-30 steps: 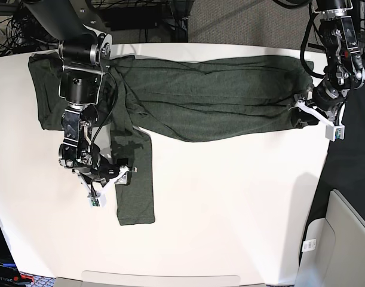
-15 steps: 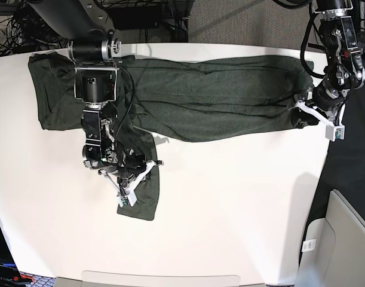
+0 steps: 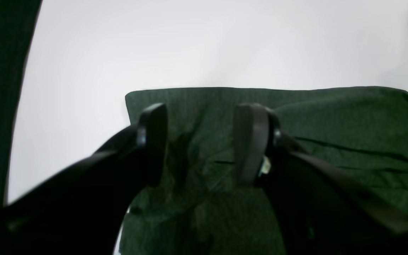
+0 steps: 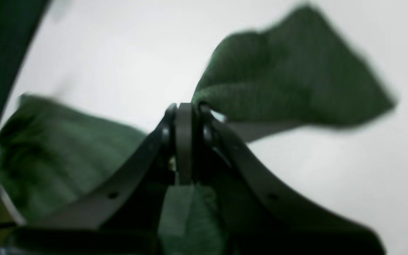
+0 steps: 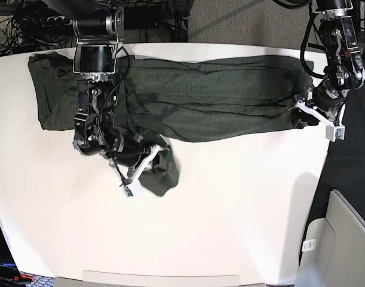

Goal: Fold the T-shirt properly
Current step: 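Carry the sleeve across the folded shirt toward the left gripper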

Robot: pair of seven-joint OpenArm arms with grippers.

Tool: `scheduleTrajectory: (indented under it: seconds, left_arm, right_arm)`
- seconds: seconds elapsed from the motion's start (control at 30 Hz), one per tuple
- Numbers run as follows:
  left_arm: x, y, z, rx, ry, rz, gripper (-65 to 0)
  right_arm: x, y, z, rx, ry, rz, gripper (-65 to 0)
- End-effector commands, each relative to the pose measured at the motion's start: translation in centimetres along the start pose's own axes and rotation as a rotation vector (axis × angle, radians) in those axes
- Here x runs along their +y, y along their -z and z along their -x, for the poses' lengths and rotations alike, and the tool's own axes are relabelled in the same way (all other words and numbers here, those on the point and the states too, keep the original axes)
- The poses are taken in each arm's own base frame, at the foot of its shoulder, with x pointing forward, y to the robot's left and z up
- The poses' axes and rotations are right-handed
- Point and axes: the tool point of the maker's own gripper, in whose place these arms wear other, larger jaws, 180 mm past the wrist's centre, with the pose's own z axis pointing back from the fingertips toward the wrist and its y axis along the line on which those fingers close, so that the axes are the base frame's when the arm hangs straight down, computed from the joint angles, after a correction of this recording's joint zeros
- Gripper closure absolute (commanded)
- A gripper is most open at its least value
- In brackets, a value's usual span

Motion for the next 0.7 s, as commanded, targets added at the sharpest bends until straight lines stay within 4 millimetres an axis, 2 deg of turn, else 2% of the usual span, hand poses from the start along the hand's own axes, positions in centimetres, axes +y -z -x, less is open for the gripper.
scheduleTrajectory:
  seconds: [0.0,0.27,0.5,0.67]
  left_arm:
    - [0.0,-0.5,-1.9,-0.058,0.02,0.004,-29.2]
    - [0.0,-0.5,-1.9,-0.058,0.02,0.004,-29.2]
    - [0.1,-0.5,-2.0,-0.059,0.021,0.001,-29.2]
    - [0.1,-0.5,-2.0,-0.059,0.021,0.001,-29.2]
  right_arm:
    - [2.5,0.0,-2.4,-0.067,-0.038,-0.069,-0.7]
    - [13.8,1.4,-1.3,-0.064,-0.129,-0.324,-0.7]
    - [18.7,1.8,0.7,-0.003,-0.238,-0.426,-0.7]
    - [21.2,2.0,2.2,0.039,-0.293,-0.48,-0.7]
